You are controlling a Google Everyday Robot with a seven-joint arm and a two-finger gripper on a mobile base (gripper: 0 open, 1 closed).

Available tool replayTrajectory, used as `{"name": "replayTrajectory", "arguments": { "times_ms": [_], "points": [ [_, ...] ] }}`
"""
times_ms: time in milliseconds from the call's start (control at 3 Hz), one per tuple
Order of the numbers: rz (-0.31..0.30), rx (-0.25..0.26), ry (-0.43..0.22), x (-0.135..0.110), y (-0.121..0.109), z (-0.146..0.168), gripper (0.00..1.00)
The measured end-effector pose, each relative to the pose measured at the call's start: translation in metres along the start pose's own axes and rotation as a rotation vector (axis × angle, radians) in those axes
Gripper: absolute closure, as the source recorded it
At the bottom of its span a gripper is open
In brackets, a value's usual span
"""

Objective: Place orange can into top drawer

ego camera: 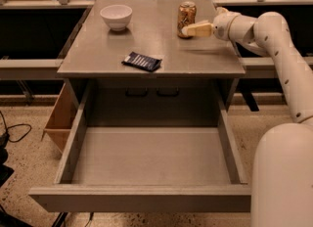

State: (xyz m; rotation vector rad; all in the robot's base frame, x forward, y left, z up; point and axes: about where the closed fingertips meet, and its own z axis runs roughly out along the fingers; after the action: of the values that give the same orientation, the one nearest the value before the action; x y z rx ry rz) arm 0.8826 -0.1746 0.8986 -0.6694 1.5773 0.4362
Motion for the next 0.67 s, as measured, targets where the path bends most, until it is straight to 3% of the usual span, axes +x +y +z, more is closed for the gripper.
{"name": "replayTrajectory", "arguments": {
  "times_ms": [667],
  "points": [
    [0.021, 0.014, -0.006, -0.004, -0.013, 0.027, 0.0]
  ]
}}
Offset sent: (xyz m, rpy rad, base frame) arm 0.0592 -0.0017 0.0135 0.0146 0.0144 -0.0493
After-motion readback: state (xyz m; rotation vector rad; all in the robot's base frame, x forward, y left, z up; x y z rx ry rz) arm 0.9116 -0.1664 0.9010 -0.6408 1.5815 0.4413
